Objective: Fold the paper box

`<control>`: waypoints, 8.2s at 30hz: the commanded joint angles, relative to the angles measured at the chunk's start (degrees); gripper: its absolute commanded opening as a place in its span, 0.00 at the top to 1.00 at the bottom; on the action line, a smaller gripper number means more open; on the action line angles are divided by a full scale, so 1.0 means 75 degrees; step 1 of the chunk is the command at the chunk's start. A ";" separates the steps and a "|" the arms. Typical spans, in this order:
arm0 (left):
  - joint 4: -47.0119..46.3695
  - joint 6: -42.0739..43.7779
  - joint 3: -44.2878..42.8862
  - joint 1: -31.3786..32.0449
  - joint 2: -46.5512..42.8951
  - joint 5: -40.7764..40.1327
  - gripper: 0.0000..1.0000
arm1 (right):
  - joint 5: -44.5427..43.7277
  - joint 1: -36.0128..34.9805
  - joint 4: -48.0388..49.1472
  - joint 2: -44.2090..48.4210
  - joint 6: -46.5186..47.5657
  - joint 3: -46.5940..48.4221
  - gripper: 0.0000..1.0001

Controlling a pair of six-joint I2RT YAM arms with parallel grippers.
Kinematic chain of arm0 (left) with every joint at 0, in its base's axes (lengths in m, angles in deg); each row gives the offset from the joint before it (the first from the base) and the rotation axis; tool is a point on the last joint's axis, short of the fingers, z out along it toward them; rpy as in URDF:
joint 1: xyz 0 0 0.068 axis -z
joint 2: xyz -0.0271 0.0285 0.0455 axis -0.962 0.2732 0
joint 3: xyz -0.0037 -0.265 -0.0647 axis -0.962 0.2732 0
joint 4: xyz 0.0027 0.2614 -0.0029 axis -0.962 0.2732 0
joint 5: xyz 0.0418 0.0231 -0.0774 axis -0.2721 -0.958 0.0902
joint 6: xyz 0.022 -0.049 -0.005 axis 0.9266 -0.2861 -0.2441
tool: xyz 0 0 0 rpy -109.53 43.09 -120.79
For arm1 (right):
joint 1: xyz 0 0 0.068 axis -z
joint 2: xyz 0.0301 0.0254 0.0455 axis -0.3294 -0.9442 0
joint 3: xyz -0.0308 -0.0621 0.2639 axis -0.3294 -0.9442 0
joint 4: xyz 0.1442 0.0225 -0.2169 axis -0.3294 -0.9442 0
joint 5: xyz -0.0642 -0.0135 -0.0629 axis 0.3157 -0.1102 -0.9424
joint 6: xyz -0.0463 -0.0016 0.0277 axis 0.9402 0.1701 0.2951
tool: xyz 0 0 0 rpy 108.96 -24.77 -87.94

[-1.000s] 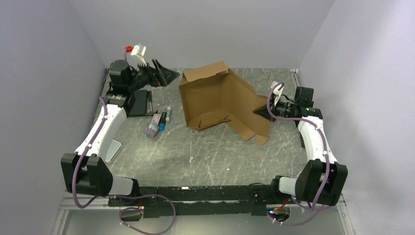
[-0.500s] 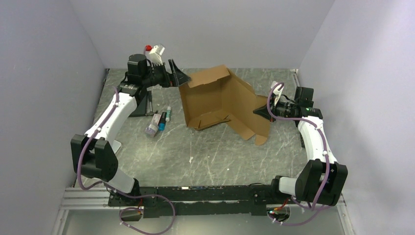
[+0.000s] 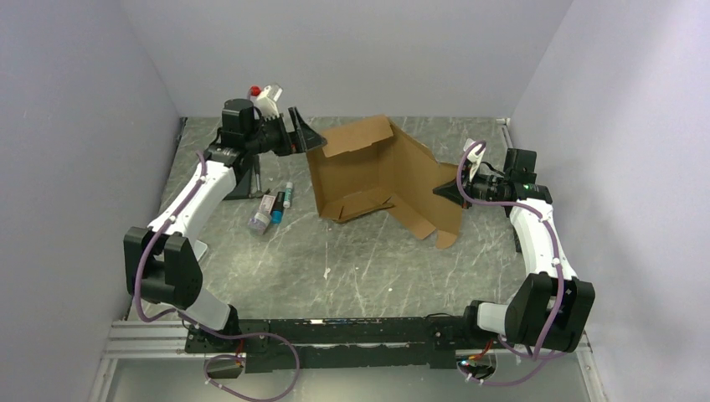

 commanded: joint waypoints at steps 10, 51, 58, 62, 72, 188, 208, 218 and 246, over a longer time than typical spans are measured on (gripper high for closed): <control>-0.0543 -0.0009 0.0980 0.0315 -0.0663 -0.0456 0.00 | -0.0273 -0.0184 -0.0136 -0.0041 -0.0208 -0.0126 1.00; 0.0272 -0.0601 0.0647 0.1717 -0.0709 -0.3559 0.24 | -0.0318 -0.0383 -0.0104 -0.0103 -0.0237 -0.0161 1.00; 0.0201 -0.0257 0.0538 0.1777 -0.0403 -0.4095 0.35 | -0.0245 -0.0448 -0.0200 -0.0108 -0.0149 -0.0137 1.00; 0.0178 -0.0112 0.0395 0.1848 -0.0213 -0.4360 0.40 | -0.0174 -0.0475 -0.0223 -0.0098 -0.0126 -0.0137 1.00; -0.0368 0.0407 0.0534 0.1994 -0.0175 -0.5083 0.43 | 0.0052 -0.0733 -0.0278 -0.0137 -0.0111 -0.0159 1.00; -0.5338 0.3202 0.1890 0.1732 0.0540 -0.4975 1.00 | -0.0679 -0.1510 -0.0838 0.0132 -0.0129 0.0421 0.56; -0.5061 0.3182 0.2137 0.2046 0.0241 -0.5118 1.00 | -0.1841 -0.1528 -0.2798 0.0539 -0.0056 0.3704 0.13; -0.5012 0.3111 0.2124 0.2270 0.0265 -0.5218 1.00 | -0.4174 -0.3721 -0.2954 -0.1031 -0.0302 0.6022 0.15; -0.5047 0.2644 0.2121 0.2436 0.0361 -0.5108 1.00 | -1.0384 -0.6172 0.1439 -0.2933 0.1823 0.4051 0.60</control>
